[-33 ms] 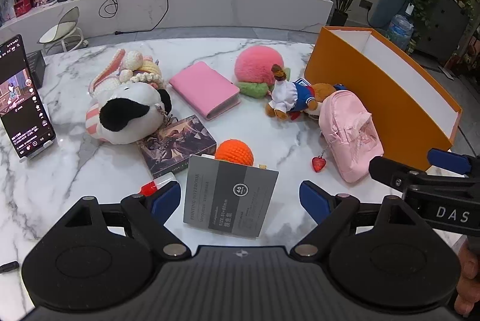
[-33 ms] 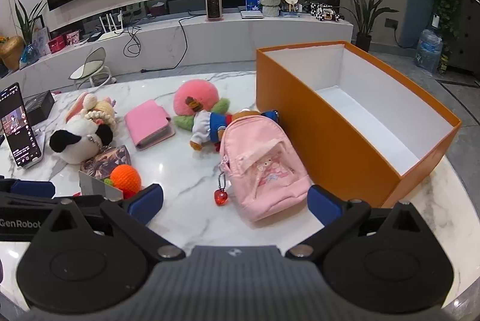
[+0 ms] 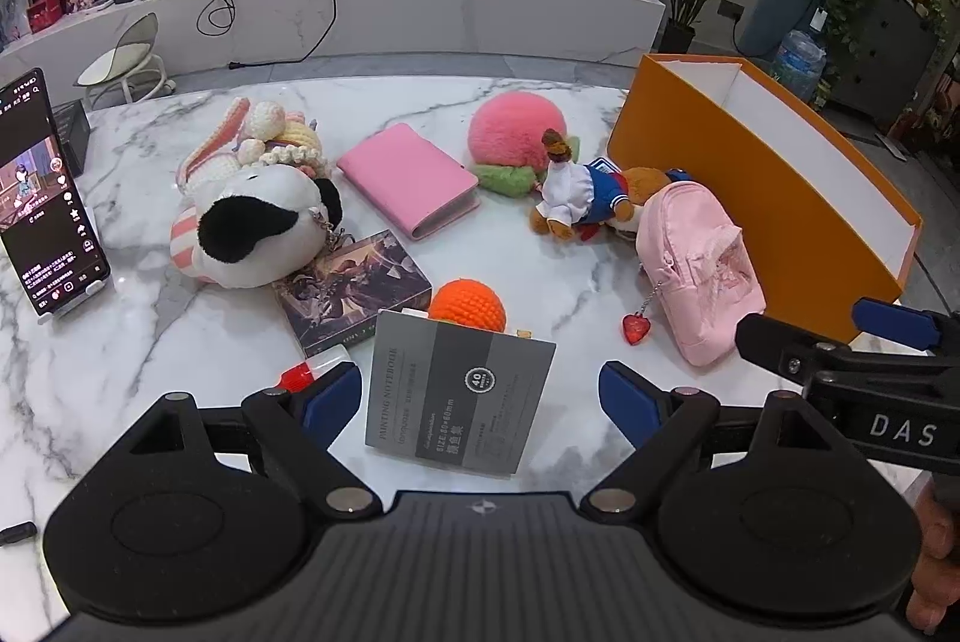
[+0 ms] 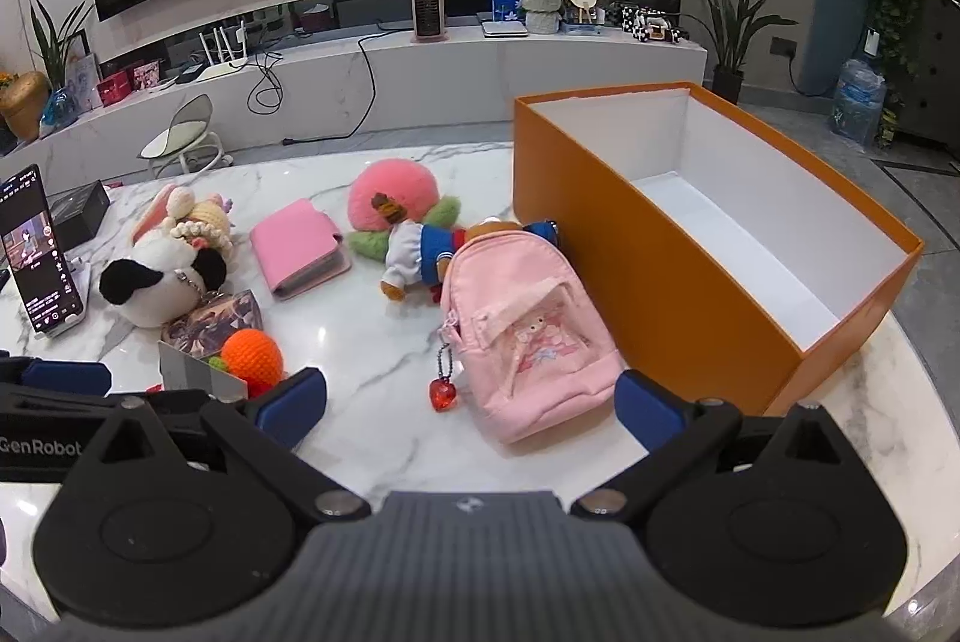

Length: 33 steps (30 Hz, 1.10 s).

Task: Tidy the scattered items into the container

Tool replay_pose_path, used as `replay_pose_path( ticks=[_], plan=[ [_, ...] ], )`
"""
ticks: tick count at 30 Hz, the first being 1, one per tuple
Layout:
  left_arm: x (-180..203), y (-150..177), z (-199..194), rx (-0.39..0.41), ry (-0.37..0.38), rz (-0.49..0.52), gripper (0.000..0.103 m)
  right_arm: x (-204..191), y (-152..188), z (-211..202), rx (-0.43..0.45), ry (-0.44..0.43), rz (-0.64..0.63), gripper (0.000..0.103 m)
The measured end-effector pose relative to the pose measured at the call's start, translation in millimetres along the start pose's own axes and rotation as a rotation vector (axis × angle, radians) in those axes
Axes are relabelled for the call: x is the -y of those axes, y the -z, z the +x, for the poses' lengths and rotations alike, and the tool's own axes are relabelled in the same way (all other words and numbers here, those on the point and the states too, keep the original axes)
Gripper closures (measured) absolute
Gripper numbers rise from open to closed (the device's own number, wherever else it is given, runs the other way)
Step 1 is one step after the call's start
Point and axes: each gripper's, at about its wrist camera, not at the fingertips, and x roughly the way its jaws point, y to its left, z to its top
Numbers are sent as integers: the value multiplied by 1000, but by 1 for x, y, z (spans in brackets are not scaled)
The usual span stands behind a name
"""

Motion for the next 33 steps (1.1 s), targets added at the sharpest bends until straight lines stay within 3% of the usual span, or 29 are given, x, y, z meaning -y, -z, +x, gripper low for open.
replay_pose_path(
  ticks=[33],
  plan=[
    [-1,1,3,-4,7,-7,1,-1,0,2,-15,-27,15,0]
  ],
)
